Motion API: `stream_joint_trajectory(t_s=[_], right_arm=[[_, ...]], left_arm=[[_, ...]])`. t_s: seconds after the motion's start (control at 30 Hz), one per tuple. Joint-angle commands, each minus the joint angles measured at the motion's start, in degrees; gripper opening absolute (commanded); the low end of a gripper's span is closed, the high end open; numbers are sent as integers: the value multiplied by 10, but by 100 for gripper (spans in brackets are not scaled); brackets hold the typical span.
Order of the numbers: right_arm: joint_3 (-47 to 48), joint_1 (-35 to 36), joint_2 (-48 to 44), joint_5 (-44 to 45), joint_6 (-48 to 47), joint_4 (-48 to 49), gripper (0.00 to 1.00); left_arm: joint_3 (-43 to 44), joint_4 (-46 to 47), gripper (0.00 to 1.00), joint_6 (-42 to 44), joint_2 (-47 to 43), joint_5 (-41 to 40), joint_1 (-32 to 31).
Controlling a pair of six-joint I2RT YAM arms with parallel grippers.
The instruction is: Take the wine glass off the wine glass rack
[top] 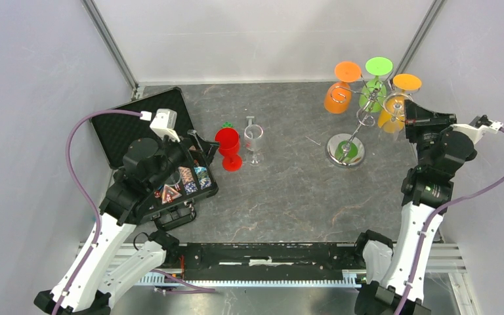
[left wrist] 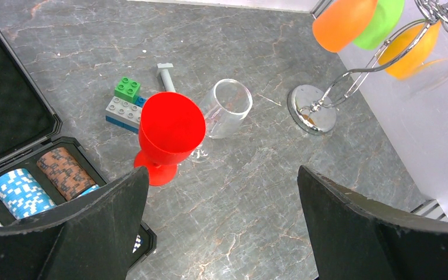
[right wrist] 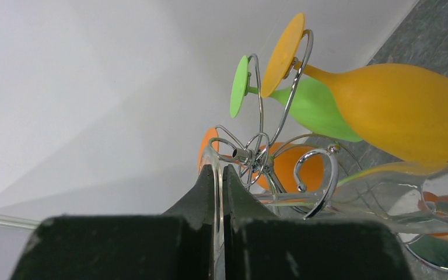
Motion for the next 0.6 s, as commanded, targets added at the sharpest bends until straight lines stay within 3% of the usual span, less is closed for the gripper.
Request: stream_joint_trajectory(t_s=[0.0,0.33,0.57], right_arm=[[1,3,23,-18,18,86,0],[13,3,58,56,0,98,0],[39,3,28,165,-56,13,0]], left_arm=[[-3,26,100,-5,-4,-1,0],[-2,25,100,-9,-3,-1,0],[0,24,100,-8,-5,5,-1]])
